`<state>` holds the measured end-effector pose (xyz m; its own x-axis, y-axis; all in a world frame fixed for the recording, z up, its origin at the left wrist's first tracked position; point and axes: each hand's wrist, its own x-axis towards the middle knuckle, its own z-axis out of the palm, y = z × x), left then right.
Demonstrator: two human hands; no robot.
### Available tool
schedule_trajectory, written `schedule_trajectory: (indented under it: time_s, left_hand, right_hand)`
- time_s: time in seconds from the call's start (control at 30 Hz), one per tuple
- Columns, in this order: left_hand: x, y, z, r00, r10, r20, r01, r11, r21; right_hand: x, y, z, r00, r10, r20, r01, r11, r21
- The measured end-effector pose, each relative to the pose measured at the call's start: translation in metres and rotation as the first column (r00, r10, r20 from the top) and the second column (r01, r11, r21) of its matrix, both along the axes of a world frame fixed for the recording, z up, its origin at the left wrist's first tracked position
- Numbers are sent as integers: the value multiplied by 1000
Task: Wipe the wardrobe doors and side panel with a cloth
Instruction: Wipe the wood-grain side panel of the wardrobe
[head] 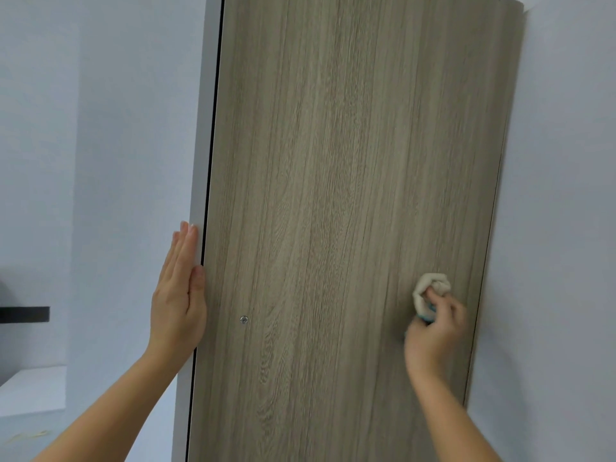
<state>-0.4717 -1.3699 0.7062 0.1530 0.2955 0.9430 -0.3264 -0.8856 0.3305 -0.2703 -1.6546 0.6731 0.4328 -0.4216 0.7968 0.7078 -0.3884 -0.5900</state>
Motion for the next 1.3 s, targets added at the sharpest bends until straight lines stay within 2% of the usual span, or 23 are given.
schedule_trajectory:
  time_s: [0.07,0.13,0.23,0.33,0.5,0.67,0.73,0.97,1.17,1.23,1.3]
  left_hand:
    - [-2,0,1,1000,-20,-8,20,1000,-4]
    - [-7,1,2,999,-34,-29,34,999,-1]
    - [-16,5,5,996,-51,-74,53,998,16]
    - [-22,11,7,993,-54,-103,59,997,50]
    - [-24,14,7,993,-48,-111,55,997,61]
    - [-22,11,5,995,-32,-99,39,997,64]
    - [-22,10,3,995,-27,-97,33,998,59]
    - [-18,7,-15,996,-13,-83,18,998,67]
    - [-6,-4,-33,997,30,-70,-29,1000,7]
    - [-4,-7,-41,998,44,-49,-44,999,-3]
    - [-3,-7,-46,997,64,-42,-64,998,-8]
  right_hand:
    - [-26,32,-4,994,55,99,-52,998,-33]
    - [-52,61,-9,977,135,168,-111,983,-145]
    - [-87,97,-20,954,228,194,-145,919,-366]
    - [-114,125,-25,924,295,242,-146,859,-490]
    - [-142,156,-33,854,352,384,-46,786,-617]
    - [-154,172,-51,685,491,539,79,685,-725]
    - [-147,168,-50,660,509,552,99,670,-735]
    - [-103,124,-47,710,509,487,79,630,-773]
    - [-59,65,-45,834,374,406,-5,741,-672]
    - [-41,41,-48,890,319,327,-52,781,-622]
    - [-27,19,-48,947,269,177,-134,829,-543]
